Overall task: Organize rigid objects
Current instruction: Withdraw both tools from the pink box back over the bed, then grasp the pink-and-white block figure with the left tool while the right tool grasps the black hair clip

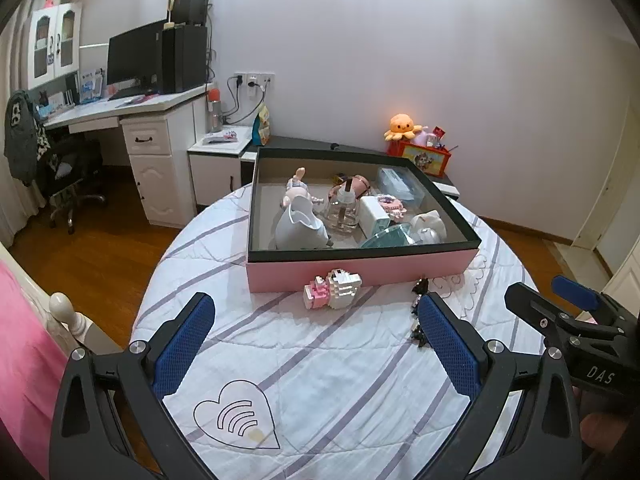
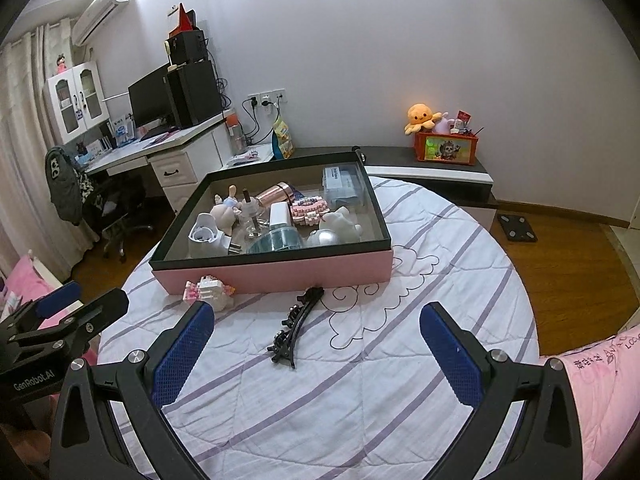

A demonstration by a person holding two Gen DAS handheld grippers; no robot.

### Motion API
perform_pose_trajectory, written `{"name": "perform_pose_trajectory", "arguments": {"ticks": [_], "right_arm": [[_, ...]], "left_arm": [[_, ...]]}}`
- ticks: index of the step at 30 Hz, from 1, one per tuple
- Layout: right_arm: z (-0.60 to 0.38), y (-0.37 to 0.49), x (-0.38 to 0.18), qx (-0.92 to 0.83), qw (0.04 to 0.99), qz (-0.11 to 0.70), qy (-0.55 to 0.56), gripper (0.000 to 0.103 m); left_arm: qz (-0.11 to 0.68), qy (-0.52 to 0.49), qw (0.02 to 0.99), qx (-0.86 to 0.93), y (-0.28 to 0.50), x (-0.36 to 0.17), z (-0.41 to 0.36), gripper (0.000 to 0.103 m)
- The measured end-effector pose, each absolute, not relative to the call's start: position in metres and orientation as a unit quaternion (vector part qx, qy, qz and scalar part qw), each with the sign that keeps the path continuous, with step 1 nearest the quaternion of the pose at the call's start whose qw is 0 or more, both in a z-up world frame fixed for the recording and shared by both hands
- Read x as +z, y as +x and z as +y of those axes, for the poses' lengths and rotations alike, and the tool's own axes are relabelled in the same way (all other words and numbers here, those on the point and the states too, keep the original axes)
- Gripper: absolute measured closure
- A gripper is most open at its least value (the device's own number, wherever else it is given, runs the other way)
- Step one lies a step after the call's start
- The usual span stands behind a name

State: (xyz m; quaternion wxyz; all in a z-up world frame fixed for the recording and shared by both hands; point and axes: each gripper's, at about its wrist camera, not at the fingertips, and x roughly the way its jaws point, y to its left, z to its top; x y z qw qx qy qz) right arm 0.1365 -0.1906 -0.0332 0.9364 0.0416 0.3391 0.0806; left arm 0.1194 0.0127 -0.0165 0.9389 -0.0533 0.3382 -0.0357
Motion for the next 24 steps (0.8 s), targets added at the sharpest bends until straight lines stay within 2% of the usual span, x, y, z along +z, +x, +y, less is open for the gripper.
{"name": "perform_pose_trajectory", "arguments": {"ticks": [24], "right_arm": [[-0.179, 0.185, -0.106, 0.084, 0.898, 0.432, 0.022, 0.000]], "left_arm": [[0.418, -0.062, 0.906, -0.036, 0.175, -0.084, 0.016, 0.000]]}}
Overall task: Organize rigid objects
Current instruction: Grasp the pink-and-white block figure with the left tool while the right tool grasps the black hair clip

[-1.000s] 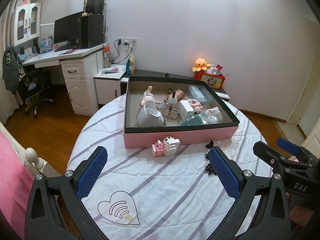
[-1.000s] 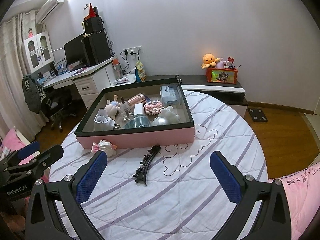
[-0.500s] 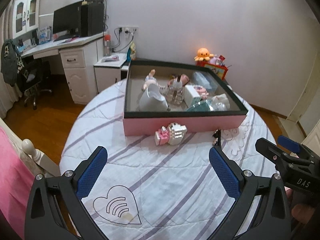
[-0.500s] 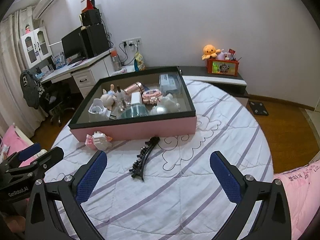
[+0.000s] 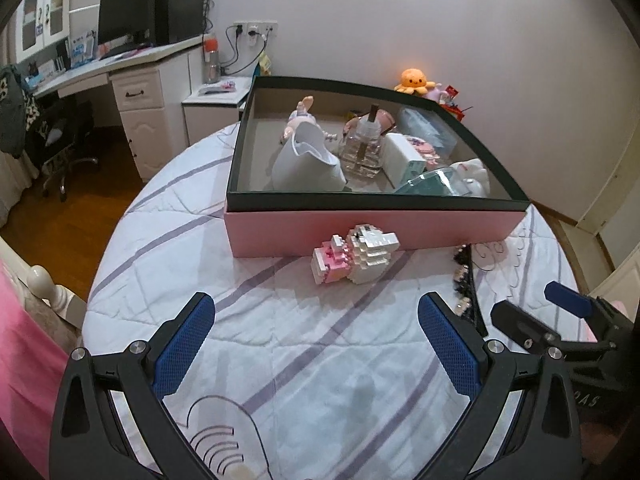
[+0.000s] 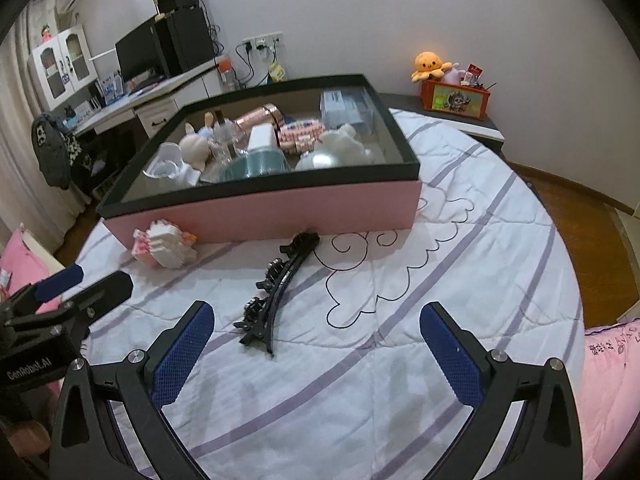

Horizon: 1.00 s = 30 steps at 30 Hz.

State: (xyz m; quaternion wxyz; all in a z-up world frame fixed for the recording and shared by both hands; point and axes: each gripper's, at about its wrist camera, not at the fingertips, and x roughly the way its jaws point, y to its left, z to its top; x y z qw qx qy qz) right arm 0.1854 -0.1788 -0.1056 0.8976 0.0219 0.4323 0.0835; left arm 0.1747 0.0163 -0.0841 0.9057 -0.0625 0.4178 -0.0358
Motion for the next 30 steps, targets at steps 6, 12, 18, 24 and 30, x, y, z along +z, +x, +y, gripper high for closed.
{"name": "perform_pose_trajectory", "arguments": {"ticks": [6, 12, 18, 24, 30], "right_arm": [[-0.170, 0.200, -0.122, 0.094, 0.889, 0.447, 0.011, 0.006], [-0.153, 0.204, -0.133, 0.097, 0.891, 0.441, -0.042, 0.019], [-0.164, 0.204, -0.126, 0.112, 0.891, 0.438, -0.044, 0.066], [-0.172, 0.206, -0.125, 0.117, 0.890, 0.439, -0.033, 0.076], [-0.166, 0.210, -0.127, 0.115, 0.891, 0.436, -0.048, 0.072]], "left_arm": [[0.431, -0.067, 0.899, -0.025, 0.187, -0.096, 0.018, 0.001], [0.439, -0.066, 0.896, -0.024, 0.194, -0.102, 0.014, 0.001], [0.445, -0.066, 0.893, -0.024, 0.205, -0.107, 0.005, 0.001], [0.447, -0.052, 0.893, -0.011, 0.221, -0.115, -0.008, 0.001], [0.442, -0.064, 0.895, -0.004, 0.233, -0.119, -0.009, 0.015]]}}
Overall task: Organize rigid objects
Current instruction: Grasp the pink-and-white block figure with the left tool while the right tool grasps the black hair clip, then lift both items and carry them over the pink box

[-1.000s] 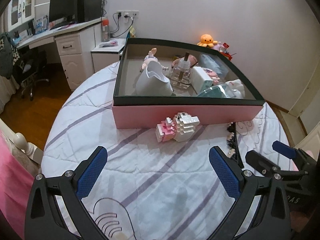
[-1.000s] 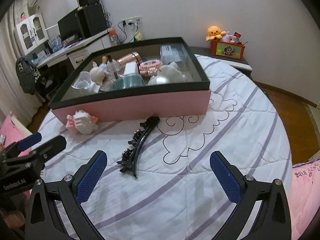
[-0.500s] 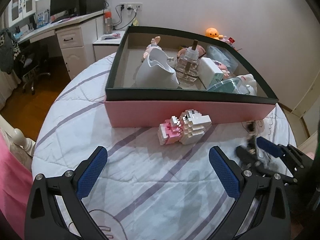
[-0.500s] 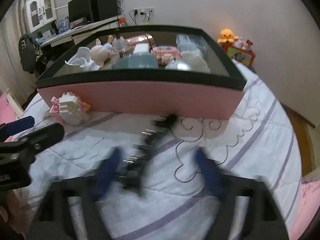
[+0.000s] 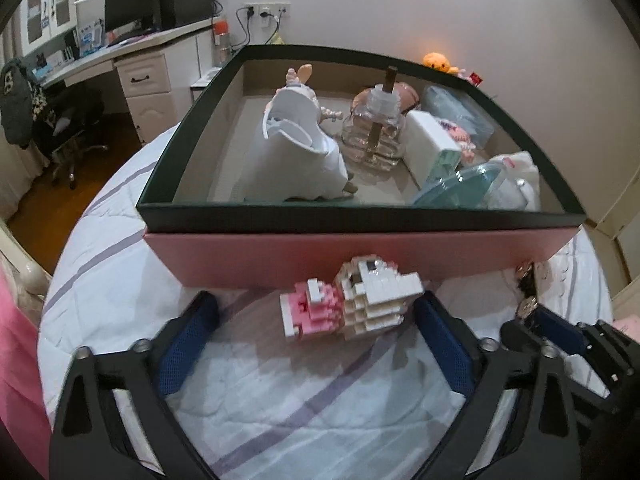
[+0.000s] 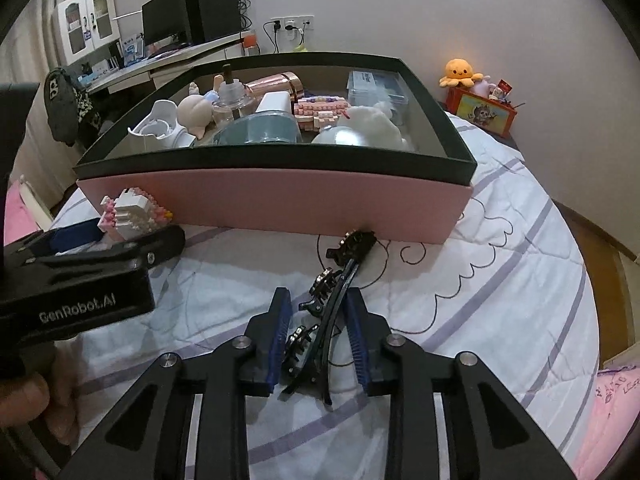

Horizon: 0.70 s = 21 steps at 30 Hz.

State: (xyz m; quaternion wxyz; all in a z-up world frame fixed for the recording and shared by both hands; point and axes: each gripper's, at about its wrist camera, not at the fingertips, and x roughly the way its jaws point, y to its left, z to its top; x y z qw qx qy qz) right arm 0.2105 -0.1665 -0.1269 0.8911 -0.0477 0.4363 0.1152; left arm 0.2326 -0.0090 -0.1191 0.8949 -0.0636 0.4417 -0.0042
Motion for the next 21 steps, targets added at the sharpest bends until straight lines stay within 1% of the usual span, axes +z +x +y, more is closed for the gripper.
{"name": "perform_pose_trajectory", "arguments": {"ticks": [1, 2, 3, 4, 5, 11, 21], "right_arm": [[-0.167, 0.212, -0.127, 0.117, 0.891, 0.437, -0.048, 0.073], [-0.168, 0.212, -0.126, 0.120, 0.890, 0.438, -0.044, 0.075], [-0.172, 0.212, -0.126, 0.127, 0.889, 0.439, -0.033, 0.080], [-0.175, 0.212, -0.126, 0.133, 0.887, 0.442, -0.021, 0.084], [-0.178, 0.211, -0.125, 0.135, 0.886, 0.443, -0.013, 0.084], [-0.193, 0.206, -0.122, 0.151, 0.882, 0.444, 0.041, 0.084], [-0.196, 0.199, -0.107, 0.159, 0.886, 0.433, 0.052, 0.084]], "left_arm": [[0.440, -0.064, 0.895, -0.006, 0.232, -0.118, -0.008, 0.020], [0.439, -0.066, 0.896, -0.009, 0.231, -0.118, -0.006, 0.022], [0.438, -0.067, 0.896, -0.013, 0.230, -0.117, -0.005, 0.031], [0.437, -0.062, 0.897, -0.015, 0.227, -0.117, -0.003, 0.045], [0.437, -0.060, 0.898, -0.016, 0.225, -0.116, -0.001, 0.050], [0.433, -0.066, 0.898, -0.031, 0.212, -0.111, 0.008, 0.050], [0.416, -0.062, 0.906, -0.047, 0.189, -0.095, 0.006, 0.050]]}}
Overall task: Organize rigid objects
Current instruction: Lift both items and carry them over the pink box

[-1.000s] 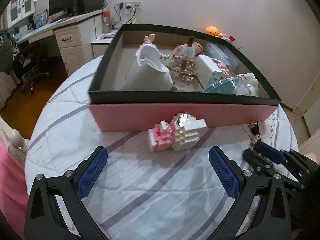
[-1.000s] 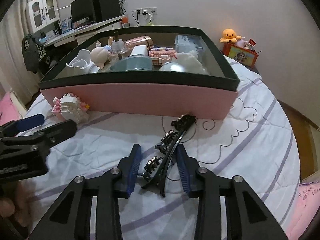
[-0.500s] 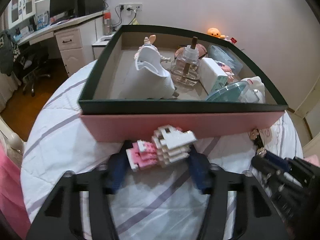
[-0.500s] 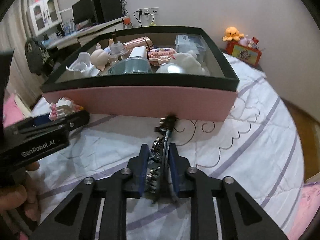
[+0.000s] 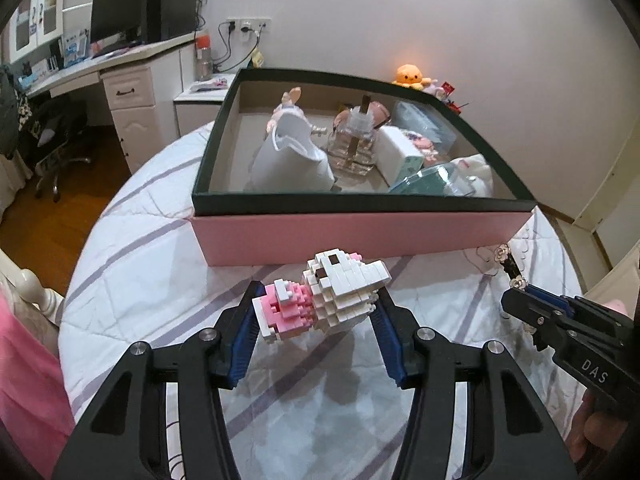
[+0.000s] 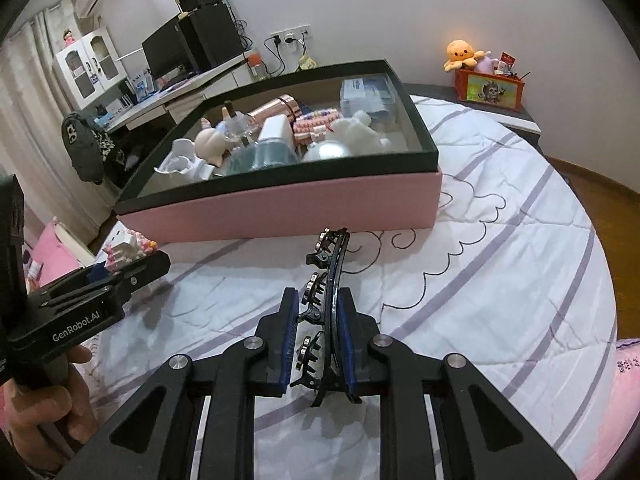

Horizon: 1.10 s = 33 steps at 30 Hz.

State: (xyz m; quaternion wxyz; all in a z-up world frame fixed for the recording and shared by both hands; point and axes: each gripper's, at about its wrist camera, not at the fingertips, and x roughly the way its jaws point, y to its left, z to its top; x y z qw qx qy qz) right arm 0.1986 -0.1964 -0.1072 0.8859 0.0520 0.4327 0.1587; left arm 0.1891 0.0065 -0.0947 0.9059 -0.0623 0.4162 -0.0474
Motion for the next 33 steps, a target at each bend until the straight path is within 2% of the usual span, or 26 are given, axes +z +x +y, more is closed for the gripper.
{"name": "perform_pose_trajectory", "arguments": {"ticks": [18, 26, 33], "right_arm": [[-0.188, 0.204, -0.042, 0.190, 0.909, 0.368, 0.037, 0.084], [-0.195, 0.236, 0.015, 0.178, 0.935, 0.306, 0.016, 0.084], [-0.188, 0.275, 0.026, 0.178, 0.937, 0.301, 0.011, 0.084]], "left_arm": [[0.358, -0.058, 0.931, -0.050, 0.188, -0.035, 0.018, 0.050], [0.297, -0.056, 0.952, -0.045, 0.215, 0.018, 0.033, 0.050], [0.283, -0.055, 0.956, -0.051, 0.248, 0.032, 0.032, 0.050]]}}
